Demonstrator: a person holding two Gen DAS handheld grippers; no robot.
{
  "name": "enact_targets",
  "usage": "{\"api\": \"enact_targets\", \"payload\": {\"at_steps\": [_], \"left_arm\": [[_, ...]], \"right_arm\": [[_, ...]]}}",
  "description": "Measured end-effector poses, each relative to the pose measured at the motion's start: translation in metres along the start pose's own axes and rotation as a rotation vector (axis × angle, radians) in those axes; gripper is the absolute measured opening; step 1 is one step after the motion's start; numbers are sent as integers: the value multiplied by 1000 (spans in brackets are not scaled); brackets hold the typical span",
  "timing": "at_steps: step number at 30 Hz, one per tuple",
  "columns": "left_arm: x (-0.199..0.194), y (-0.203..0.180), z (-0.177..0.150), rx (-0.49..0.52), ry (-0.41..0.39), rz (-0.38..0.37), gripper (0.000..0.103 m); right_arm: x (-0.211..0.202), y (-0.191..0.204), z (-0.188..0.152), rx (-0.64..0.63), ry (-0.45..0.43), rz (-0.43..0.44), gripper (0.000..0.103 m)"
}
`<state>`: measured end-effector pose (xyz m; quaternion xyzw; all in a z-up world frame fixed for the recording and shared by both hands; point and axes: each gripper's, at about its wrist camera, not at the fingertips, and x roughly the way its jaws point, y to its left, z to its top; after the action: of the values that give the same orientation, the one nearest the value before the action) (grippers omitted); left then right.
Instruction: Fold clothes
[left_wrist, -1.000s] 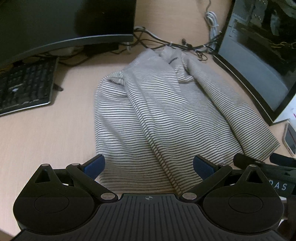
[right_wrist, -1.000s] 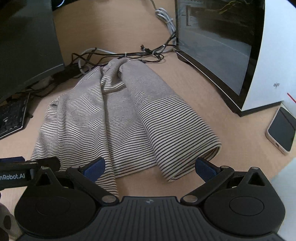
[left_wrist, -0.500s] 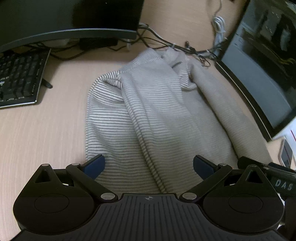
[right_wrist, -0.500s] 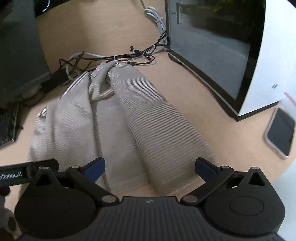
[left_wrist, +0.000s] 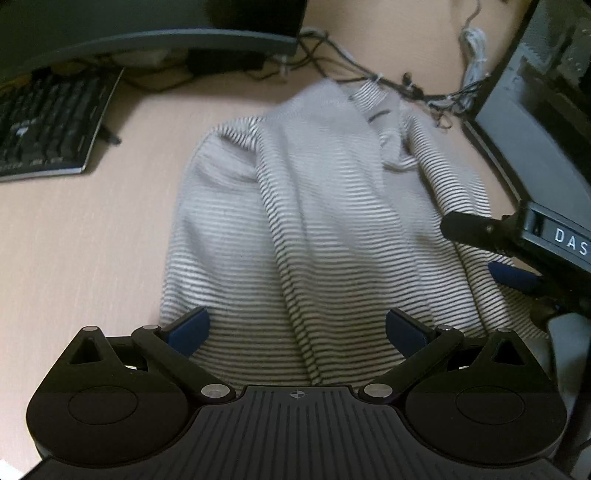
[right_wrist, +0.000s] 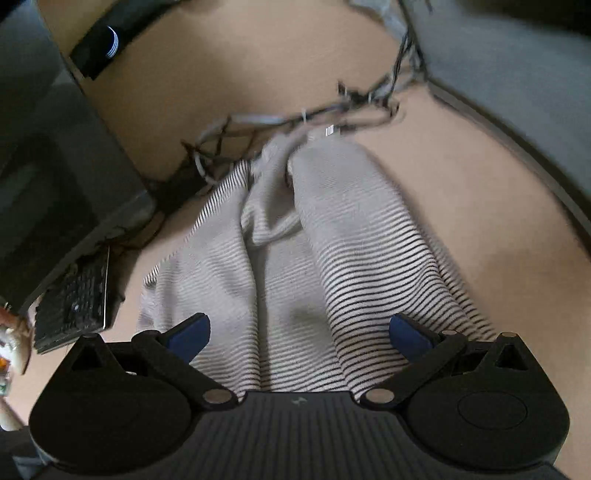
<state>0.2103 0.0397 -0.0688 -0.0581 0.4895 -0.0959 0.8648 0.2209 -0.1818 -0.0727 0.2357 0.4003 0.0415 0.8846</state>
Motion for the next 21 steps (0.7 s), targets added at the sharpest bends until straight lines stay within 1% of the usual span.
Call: {"api": "enact_targets", "payload": {"at_steps": [5,8,12,15,17,18,19,21], "left_arm": [[3,-2,-1,-28,-10,24,103],[5,-4,-1,-25,-10,40,103],[5,-8,-3,5,4,52,103],[6,-12,-5,60,15,60,103],[4,-10,-7,84,20,45,103],[2,-7,-6,82,21,31,103],[-1,-1,-5,57,20,6,103],[-9,17,-1,-28,9,-45,103]], "right_arm": [[6,-4,2,-25,18,31,103],[4,-11,2,-10,32,63,103],[1,-24,11,37,80,118,103],[2,-24,14,-1,110,133,103],[-1,-19,11,-44,93,116,103],[-3,-15,8,-68,73,100,103],[-8,-11,6,-99,43,82,103],[-21,0,1,-174,-36,54,103]]}}
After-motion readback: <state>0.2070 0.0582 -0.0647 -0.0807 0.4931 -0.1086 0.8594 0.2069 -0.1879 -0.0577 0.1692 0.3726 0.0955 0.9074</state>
